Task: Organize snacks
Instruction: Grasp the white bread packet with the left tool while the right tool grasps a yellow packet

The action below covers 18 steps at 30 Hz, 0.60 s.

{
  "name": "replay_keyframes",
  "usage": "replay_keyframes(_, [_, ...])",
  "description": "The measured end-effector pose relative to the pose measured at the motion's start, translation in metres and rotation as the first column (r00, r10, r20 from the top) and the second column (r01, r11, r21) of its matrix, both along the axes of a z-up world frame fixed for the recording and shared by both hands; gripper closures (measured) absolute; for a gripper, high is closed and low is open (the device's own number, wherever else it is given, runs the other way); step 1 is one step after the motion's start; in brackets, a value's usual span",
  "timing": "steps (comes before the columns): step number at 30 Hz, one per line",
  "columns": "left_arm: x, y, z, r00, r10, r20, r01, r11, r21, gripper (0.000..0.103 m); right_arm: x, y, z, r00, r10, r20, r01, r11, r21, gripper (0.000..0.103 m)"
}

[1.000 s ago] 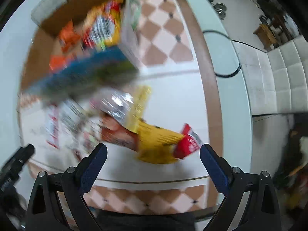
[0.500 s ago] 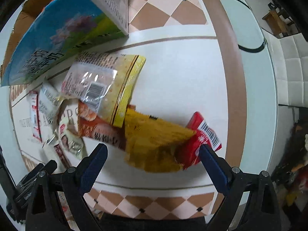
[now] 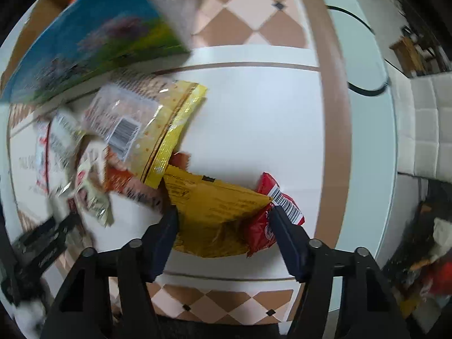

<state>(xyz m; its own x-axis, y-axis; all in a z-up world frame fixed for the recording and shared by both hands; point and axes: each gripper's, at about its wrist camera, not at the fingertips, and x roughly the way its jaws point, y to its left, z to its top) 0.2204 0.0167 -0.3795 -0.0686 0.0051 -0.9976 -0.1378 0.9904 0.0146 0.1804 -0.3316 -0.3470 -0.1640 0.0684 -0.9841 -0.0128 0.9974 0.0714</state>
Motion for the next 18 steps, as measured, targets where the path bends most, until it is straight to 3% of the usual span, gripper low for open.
replay_keyframes(1, [0.002, -0.002, 0.000, 1.000, -0.011, 0.000, 0.011, 1.000, 0.004, 0.053, -0.001, 0.001, 0.000, 1.000, 0.007, -0.011, -0.007, 1.000, 0.020, 0.035])
replay_keyframes(7, [0.015, -0.007, 0.000, 0.999, -0.028, -0.019, 0.028, 1.000, 0.001, 0.051, -0.008, -0.029, 0.016, 0.978, -0.207, -0.017, 0.207, 0.968, 0.138, 0.034])
replay_keyframes(9, [0.019, -0.004, -0.002, 0.999, -0.030, -0.018, 0.030, 1.000, 0.000, 0.051, -0.012, -0.030, 0.017, 0.974, -0.222, -0.036, 0.225, 0.959, 0.170, 0.034])
replay_keyframes(15, [0.022, 0.002, -0.004, 0.999, -0.042, -0.025, 0.042, 0.999, 0.005, 0.048, -0.016, -0.005, -0.007, 0.983, -0.161, -0.087, 0.169, 0.981, 0.093, 0.034])
replay_keyframes(18, [0.020, -0.003, -0.009, 0.998, -0.052, -0.025, 0.052, 0.999, 0.004, 0.047, -0.019, 0.001, -0.025, 0.985, -0.149, -0.084, 0.154, 0.987, 0.056, 0.044])
